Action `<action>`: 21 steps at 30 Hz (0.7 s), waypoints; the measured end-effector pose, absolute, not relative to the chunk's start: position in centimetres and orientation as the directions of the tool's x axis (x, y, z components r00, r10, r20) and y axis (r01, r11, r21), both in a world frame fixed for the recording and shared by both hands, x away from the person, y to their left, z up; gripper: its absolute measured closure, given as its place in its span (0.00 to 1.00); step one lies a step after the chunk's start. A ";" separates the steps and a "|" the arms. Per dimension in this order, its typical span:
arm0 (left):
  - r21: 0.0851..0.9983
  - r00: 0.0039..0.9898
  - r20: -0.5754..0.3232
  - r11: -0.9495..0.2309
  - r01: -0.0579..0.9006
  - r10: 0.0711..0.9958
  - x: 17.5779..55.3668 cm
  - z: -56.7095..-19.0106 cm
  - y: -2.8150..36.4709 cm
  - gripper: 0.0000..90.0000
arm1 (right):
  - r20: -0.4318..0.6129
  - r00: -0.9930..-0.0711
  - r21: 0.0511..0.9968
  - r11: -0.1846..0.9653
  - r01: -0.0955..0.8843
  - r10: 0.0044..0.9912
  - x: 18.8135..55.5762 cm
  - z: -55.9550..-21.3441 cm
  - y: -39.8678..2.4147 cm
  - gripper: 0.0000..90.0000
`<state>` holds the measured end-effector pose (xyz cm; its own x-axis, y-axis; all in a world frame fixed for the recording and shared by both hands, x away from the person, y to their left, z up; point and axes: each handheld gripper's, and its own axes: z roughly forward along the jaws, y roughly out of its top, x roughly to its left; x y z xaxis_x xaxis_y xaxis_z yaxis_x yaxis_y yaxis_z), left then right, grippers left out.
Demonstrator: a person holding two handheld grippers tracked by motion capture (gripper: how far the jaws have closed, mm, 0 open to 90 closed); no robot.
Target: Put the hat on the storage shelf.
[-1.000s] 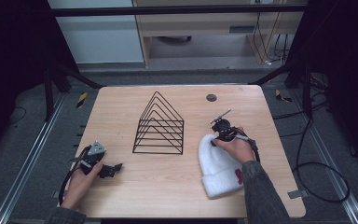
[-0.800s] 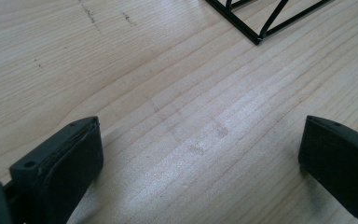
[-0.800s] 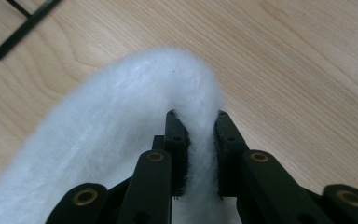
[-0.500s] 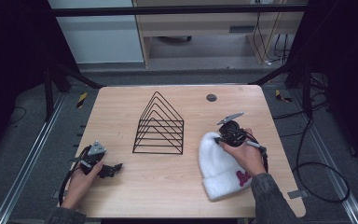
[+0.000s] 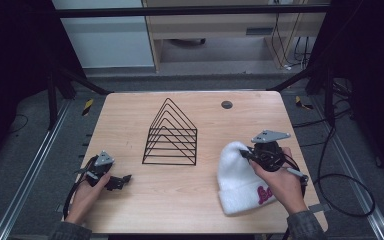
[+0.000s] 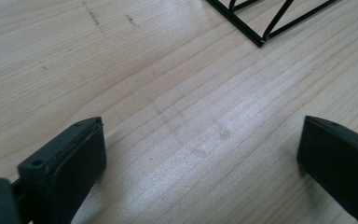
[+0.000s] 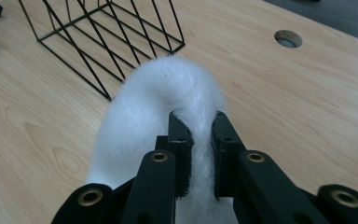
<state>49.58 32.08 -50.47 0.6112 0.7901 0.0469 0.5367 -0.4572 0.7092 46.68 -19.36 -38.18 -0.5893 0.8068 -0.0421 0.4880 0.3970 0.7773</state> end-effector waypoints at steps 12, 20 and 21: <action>0.765 0.583 0.073 -0.421 0.487 0.809 48.8 -47.5 31.2 0.05 | -0.045 -0.593 0.825 0.365 0.432 0.804 44.9 -36.1 -19.6 0.91; 0.794 0.620 0.110 -0.444 0.415 0.777 47.9 -44.5 29.3 0.05 | -0.037 -0.604 0.856 0.338 0.392 0.796 44.3 -34.9 -19.1 0.91; 0.795 0.626 0.126 -0.456 0.400 0.769 47.9 -44.2 29.0 0.05 | -0.039 -0.603 0.860 0.334 0.387 0.797 44.3 -34.7 -19.0 0.91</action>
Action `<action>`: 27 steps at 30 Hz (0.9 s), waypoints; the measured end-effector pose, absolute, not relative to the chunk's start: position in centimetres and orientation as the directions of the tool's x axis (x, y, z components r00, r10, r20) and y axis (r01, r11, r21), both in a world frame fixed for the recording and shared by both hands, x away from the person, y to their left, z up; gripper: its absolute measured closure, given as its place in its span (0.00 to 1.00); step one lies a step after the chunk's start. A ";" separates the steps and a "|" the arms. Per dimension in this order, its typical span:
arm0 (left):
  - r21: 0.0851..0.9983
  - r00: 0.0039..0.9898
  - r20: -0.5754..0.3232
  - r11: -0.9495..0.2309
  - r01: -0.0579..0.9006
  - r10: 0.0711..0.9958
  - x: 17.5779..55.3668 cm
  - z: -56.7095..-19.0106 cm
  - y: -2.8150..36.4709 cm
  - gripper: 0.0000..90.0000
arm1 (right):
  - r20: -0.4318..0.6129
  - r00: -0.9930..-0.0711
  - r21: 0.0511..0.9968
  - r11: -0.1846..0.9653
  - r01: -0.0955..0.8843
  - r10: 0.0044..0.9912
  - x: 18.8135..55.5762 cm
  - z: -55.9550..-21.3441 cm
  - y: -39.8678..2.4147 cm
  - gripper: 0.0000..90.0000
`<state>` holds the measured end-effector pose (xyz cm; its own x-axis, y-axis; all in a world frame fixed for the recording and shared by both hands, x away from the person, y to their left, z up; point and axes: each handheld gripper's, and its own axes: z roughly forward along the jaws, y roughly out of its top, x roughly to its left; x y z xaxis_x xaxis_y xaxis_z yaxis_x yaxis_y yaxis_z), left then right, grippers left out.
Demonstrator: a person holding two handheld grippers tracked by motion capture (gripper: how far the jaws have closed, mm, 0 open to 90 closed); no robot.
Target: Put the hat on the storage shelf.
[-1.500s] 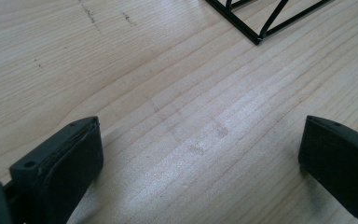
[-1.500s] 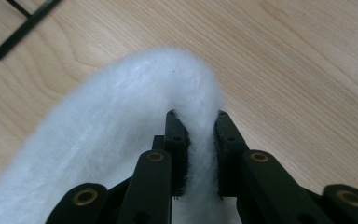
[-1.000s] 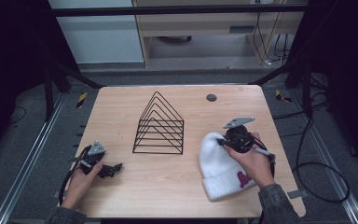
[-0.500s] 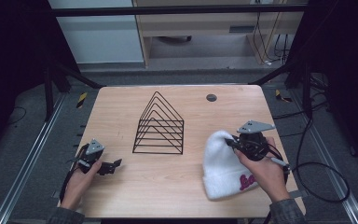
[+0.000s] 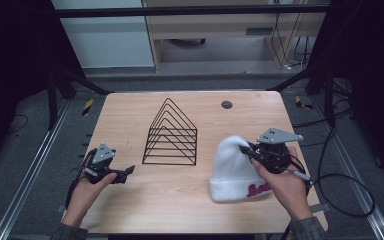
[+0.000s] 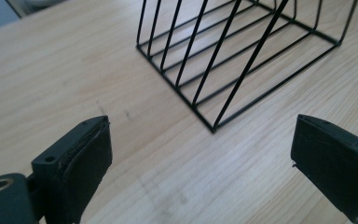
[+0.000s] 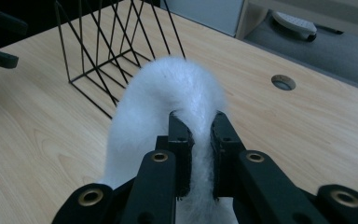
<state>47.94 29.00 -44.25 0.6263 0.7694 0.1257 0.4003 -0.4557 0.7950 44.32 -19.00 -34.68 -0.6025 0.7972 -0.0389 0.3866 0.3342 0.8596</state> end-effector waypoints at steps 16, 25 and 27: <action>0.821 0.673 0.204 -0.499 0.278 0.711 49.8 -37.0 26.4 0.06 | -0.059 -0.576 0.901 0.292 0.321 0.815 45.1 -30.4 -17.3 0.91; 0.801 0.695 0.269 -0.556 0.223 0.667 50.2 -33.8 24.9 0.06 | -0.044 -0.569 0.927 0.246 0.283 0.821 46.4 -27.6 -16.1 0.91; 0.811 0.706 0.247 -0.540 0.223 0.663 50.1 -33.2 24.5 0.06 | -0.036 -0.568 0.937 0.226 0.268 0.822 46.5 -27.1 -15.9 0.91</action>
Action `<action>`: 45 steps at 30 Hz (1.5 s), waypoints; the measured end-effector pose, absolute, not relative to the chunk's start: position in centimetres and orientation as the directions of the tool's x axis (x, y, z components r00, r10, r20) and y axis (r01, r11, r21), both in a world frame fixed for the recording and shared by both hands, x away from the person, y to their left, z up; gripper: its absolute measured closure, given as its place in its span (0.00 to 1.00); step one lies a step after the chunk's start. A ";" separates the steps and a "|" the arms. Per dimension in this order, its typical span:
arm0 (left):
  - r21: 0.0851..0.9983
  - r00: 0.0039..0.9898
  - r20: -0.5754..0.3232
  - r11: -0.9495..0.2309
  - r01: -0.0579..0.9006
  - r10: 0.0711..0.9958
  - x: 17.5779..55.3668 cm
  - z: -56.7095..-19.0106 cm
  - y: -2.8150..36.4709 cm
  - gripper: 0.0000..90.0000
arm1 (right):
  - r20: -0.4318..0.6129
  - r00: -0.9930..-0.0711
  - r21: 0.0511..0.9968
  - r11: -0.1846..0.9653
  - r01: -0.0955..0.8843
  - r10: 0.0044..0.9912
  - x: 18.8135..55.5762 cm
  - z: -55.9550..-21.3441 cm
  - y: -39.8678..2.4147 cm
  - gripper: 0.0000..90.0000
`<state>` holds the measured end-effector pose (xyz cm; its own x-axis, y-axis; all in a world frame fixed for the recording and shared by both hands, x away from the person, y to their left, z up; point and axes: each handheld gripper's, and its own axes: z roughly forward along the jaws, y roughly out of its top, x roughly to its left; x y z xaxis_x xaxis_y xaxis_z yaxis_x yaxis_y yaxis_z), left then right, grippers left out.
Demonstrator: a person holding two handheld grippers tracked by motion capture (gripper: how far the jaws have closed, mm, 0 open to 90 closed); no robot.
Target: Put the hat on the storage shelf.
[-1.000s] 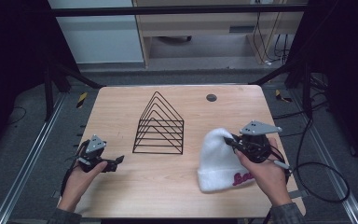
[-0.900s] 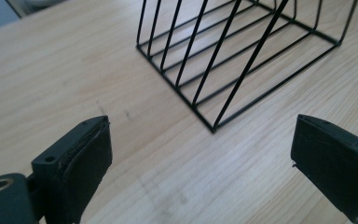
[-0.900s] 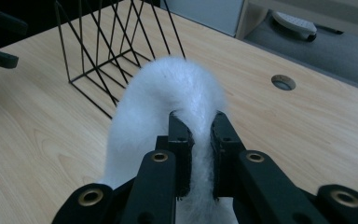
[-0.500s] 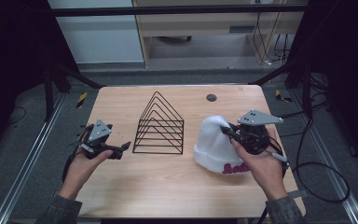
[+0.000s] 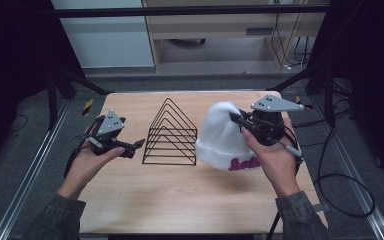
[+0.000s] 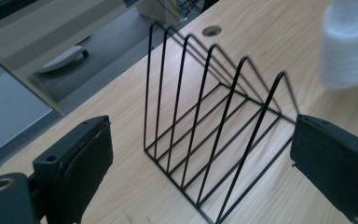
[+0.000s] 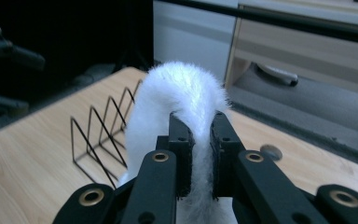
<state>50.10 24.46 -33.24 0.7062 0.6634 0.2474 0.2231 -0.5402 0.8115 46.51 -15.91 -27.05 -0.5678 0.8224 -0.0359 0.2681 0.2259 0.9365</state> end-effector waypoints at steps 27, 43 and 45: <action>0.840 0.783 0.176 -0.505 0.196 0.597 50.9 -30.4 21.6 0.08 | -0.036 -0.612 0.915 0.272 0.297 0.790 50.0 -19.2 -12.5 0.91; 0.842 0.801 0.180 -0.511 0.175 0.571 52.5 -28.9 18.8 0.13 | -0.055 -0.636 0.943 0.250 0.221 0.769 52.3 -17.0 -8.8 0.91; 0.840 0.808 0.174 -0.514 0.176 0.563 52.8 -29.0 18.7 0.14 | -0.047 -0.645 0.945 0.243 0.219 0.763 52.4 -16.8 -8.4 0.91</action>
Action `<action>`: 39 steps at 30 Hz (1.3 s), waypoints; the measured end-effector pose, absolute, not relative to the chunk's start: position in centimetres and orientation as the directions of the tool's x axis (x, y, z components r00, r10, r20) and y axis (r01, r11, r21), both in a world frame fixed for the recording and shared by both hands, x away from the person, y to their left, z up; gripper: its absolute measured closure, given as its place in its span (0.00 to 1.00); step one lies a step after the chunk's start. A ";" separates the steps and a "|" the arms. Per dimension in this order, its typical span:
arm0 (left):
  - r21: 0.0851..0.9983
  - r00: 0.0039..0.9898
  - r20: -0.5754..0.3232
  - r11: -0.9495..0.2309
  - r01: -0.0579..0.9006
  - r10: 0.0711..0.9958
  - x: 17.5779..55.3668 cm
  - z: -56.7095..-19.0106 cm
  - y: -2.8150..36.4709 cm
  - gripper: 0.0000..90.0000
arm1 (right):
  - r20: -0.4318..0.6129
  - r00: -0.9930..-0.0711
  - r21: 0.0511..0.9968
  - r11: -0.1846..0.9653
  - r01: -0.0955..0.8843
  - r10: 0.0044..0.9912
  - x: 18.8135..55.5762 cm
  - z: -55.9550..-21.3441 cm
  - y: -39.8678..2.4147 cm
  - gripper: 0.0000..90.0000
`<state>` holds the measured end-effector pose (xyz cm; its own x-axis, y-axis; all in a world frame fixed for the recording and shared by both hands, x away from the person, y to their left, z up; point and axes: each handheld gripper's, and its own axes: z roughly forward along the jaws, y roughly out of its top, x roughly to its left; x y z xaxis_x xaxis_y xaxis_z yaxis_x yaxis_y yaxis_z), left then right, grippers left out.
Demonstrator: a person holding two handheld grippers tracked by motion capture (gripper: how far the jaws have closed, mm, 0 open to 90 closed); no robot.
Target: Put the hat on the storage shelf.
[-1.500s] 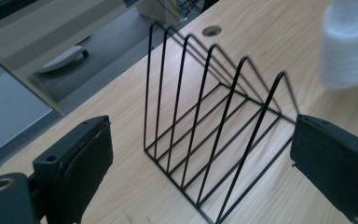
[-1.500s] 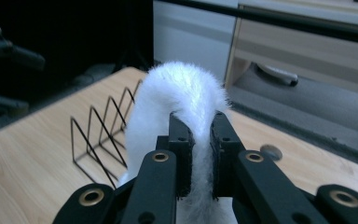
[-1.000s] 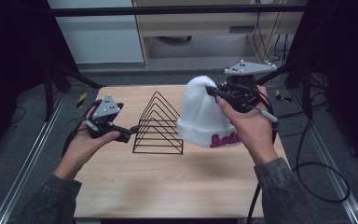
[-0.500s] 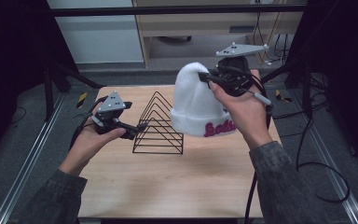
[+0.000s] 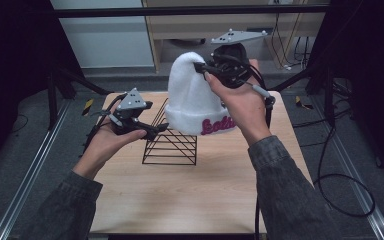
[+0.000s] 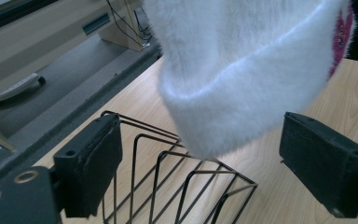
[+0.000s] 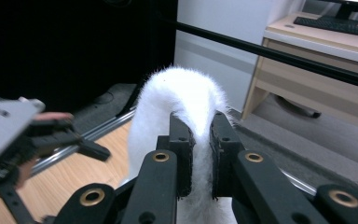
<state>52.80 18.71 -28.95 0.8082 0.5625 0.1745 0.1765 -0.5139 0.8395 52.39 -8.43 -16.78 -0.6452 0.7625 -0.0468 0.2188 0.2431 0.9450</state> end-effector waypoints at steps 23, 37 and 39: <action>0.838 0.810 0.079 -0.479 0.261 0.580 54.5 -29.6 18.3 0.85 | -0.046 -0.692 0.958 0.227 0.173 0.721 52.1 -16.4 -7.0 0.92; 0.833 0.742 0.169 -0.496 0.244 0.649 53.9 -29.0 20.6 0.86 | -0.046 -0.679 0.952 0.238 0.192 0.733 53.5 -18.3 -7.1 0.92; 0.836 0.738 0.165 -0.490 0.248 0.654 54.0 -29.2 20.8 0.86 | -0.043 -0.678 0.950 0.239 0.199 0.734 53.9 -18.5 -6.9 0.92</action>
